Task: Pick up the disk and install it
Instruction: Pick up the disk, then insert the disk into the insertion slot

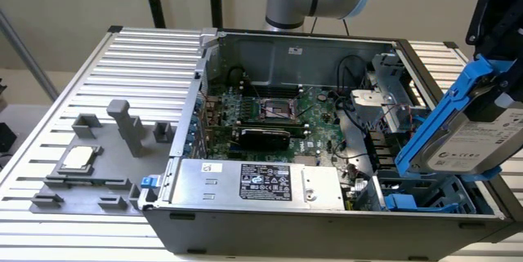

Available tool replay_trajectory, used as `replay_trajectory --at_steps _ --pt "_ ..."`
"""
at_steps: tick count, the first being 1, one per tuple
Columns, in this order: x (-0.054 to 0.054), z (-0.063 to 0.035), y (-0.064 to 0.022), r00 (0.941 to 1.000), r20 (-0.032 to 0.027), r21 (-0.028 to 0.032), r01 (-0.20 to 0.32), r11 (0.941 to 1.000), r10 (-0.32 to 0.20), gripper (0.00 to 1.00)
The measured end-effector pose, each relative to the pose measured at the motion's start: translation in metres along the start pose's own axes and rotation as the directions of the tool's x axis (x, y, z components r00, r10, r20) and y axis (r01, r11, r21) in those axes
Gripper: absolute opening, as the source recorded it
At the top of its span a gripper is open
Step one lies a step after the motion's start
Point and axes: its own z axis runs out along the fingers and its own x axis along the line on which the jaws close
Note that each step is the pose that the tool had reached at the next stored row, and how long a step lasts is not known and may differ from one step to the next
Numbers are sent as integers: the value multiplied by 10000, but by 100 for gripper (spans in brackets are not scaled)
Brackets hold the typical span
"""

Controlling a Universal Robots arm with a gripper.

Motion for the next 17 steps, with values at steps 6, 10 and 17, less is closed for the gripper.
replay_trajectory --at_steps 6,10,17 --pt "-7 94 -3 10000 4 0 0 10000 0 0" --pt "-9 174 -5 10000 -1 0 0 10000 0 0" --pt "-7 242 -6 10000 -39 1 -1 10000 1 0"
